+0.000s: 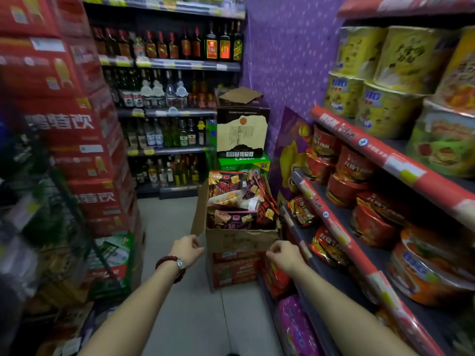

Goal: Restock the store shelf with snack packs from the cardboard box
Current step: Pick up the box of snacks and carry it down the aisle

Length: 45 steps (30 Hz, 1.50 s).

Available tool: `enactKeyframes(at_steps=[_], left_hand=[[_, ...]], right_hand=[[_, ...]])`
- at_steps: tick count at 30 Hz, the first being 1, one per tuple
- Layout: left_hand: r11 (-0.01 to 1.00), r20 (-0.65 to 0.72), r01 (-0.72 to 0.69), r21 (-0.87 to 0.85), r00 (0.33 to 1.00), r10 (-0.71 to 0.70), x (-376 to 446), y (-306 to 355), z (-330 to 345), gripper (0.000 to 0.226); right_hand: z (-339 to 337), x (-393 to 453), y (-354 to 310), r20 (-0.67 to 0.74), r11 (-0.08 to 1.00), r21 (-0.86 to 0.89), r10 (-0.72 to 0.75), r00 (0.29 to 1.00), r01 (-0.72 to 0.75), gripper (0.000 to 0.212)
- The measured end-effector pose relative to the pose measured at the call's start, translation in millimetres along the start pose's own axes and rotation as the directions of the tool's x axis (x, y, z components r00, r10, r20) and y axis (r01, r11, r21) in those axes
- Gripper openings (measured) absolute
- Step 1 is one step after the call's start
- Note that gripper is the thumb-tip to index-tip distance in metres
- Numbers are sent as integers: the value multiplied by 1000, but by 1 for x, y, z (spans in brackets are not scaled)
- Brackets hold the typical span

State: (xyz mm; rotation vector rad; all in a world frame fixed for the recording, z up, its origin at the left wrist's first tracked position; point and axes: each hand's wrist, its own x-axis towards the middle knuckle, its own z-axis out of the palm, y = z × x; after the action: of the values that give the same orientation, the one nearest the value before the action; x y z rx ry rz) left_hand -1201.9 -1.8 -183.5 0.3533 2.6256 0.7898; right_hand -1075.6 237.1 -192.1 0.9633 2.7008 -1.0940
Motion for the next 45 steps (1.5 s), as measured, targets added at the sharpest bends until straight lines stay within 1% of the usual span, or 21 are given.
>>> enactKeyframes(at_steps=[3, 6, 10, 14, 17, 20, 23, 25, 26, 29, 31, 32, 35, 38, 39, 40, 42, 43, 44, 45], left_hand=[[1000, 14, 19, -25, 1000, -18, 49, 3, -3, 19], [994, 13, 78, -73, 997, -78, 99, 11, -11, 29], [987, 27, 131, -89, 991, -129, 160, 18, -12, 34], [984, 66, 172, -47, 983, -168, 208, 18, -4, 41], [979, 111, 194, -58, 976, -187, 237, 15, 8, 47], [973, 166, 205, -109, 969, -186, 271, -3, 28, 64], [960, 219, 240, -142, 954, -206, 322, -43, 68, 90], [947, 222, 267, -180, 949, -225, 336, -50, 81, 98], [946, 212, 266, -185, 951, -225, 335, -47, 82, 99], [948, 188, 252, -193, 958, -216, 334, -42, 83, 107], [940, 190, 270, -207, 954, -232, 336, -45, 90, 115], [934, 199, 283, -219, 950, -242, 337, -45, 93, 116], [906, 237, 312, -286, 939, -248, 333, -41, 99, 102], [870, 252, 305, -387, 943, -219, 331, -37, 105, 81], [861, 247, 296, -412, 947, -207, 332, -37, 107, 77], [858, 239, 283, -429, 951, -194, 332, -37, 108, 79], [854, 219, 256, -453, 961, -172, 340, -46, 118, 94], [852, 213, 241, -465, 964, -156, 345, -53, 123, 98], [858, 213, 226, -462, 967, -140, 348, -56, 126, 95], [867, 217, 212, -450, 968, -125, 346, -53, 123, 88]], right_hand=[[0, 56, -1, -36, 998, 58, 40, 999, -38, 21], [0, 117, -6, -57, 990, 123, 83, 995, -75, 24], [-3, 188, -18, -84, 989, 119, 98, 992, -88, 21], [-3, 235, -18, -129, 989, 103, 119, 985, -106, 38], [1, 256, -4, -134, 985, 88, 157, 978, -146, 46], [6, 271, 13, -195, 969, 97, 241, 951, -226, 68], [14, 276, 26, -217, 932, 213, 338, 916, -293, 87], [20, 281, 37, -197, 901, 337, 350, 916, -272, 91], [23, 283, 41, -180, 887, 377, 353, 918, -267, 91], [33, 291, 49, -148, 875, 391, 367, 918, -286, 82], [40, 296, 52, -154, 870, 427, 341, 927, -249, 78], [43, 299, 54, -157, 869, 438, 328, 932, -232, 76], [49, 310, 63, -134, 835, 505, 323, 937, -216, 63], [47, 323, 70, -115, 792, 574, 328, 938, -206, 48], [48, 326, 72, -118, 788, 584, 322, 939, -196, 42], [49, 329, 75, -116, 783, 591, 321, 940, -194, 39], [53, 334, 78, -94, 781, 590, 317, 944, -203, 36], [55, 335, 79, -73, 786, 581, 309, 948, -212, 40], [58, 338, 82, -58, 793, 566, 310, 949, -225, 48], [59, 339, 83, -55, 806, 545, 310, 949, -231, 55]])
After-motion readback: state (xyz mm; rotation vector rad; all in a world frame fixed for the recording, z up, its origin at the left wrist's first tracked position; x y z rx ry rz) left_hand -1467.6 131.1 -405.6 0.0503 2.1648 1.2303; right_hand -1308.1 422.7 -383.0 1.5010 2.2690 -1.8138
